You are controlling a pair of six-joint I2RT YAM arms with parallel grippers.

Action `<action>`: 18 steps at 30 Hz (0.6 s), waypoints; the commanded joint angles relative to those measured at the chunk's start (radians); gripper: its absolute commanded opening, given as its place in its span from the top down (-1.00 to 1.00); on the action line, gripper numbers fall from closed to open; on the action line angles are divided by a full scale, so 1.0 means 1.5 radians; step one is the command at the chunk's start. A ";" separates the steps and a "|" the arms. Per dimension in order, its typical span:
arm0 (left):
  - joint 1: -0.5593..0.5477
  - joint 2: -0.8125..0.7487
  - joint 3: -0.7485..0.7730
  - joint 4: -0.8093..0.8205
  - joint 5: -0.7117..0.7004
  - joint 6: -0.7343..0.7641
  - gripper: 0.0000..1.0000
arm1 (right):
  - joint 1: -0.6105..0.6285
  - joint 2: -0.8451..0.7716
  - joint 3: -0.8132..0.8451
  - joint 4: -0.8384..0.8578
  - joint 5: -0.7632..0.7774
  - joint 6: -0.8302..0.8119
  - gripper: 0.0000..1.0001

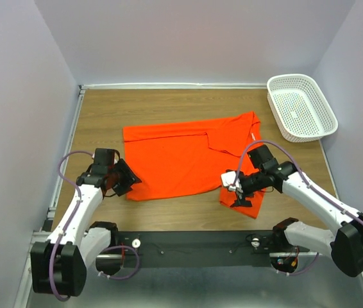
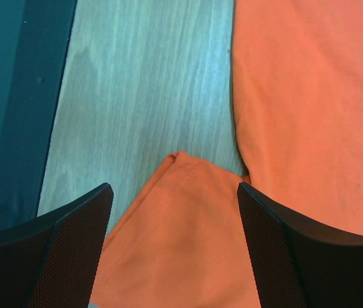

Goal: Fold and stack the t-shirts
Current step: Fold the tshirt

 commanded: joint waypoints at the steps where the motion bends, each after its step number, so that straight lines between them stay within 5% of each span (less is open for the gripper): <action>1: -0.043 0.032 0.042 -0.086 -0.088 -0.033 -0.16 | -0.002 0.006 0.007 0.036 0.031 0.038 -0.70; 8: -0.134 0.040 0.035 -0.115 -0.164 -0.152 0.02 | -0.002 -0.009 0.004 0.044 0.056 0.062 -0.69; 18: -0.141 0.048 0.056 -0.146 -0.266 -0.271 -0.12 | -0.002 0.009 0.007 0.073 0.071 0.074 -0.68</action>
